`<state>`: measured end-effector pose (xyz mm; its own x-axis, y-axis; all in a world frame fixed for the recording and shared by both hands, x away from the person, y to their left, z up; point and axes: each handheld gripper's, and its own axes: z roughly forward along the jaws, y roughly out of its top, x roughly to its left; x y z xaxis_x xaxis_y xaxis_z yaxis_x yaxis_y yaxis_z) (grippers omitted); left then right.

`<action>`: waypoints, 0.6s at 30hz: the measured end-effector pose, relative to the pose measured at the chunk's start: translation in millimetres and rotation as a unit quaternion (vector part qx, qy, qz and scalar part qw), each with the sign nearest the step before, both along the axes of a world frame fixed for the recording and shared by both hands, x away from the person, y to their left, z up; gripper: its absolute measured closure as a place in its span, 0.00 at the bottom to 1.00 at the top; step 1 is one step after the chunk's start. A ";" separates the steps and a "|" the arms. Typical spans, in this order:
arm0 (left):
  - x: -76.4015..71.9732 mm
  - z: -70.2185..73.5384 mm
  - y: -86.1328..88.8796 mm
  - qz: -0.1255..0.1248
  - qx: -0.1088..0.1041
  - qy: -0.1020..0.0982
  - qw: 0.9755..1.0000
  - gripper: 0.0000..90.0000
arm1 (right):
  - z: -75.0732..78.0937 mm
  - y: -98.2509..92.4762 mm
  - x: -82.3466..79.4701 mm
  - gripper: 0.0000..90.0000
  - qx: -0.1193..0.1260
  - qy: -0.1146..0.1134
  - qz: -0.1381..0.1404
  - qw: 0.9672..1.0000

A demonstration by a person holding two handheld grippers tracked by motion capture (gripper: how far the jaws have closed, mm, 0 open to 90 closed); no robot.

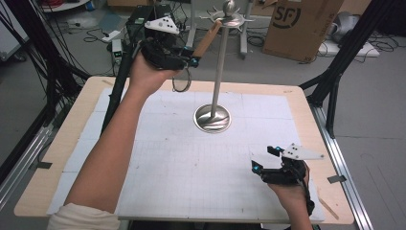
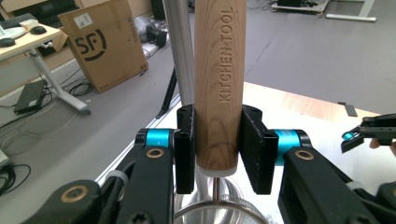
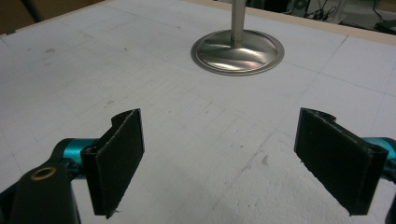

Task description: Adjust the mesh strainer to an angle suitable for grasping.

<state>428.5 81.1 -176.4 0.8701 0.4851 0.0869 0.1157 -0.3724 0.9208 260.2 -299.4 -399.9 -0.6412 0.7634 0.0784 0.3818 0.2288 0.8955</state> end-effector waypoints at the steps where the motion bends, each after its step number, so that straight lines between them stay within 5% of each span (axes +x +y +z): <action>1: 0.8 -1.2 -1.5 0.000 -0.001 0.001 1.000 0.76 | 0.1 -0.3 -0.1 0.17 0.001 0.001 0.001 1.000; 18: 14.1 -20.5 -26.0 0.015 -0.003 0.016 1.000 0.77 | 1.2 -3.7 -1.4 0.17 0.005 0.000 -0.003 1.000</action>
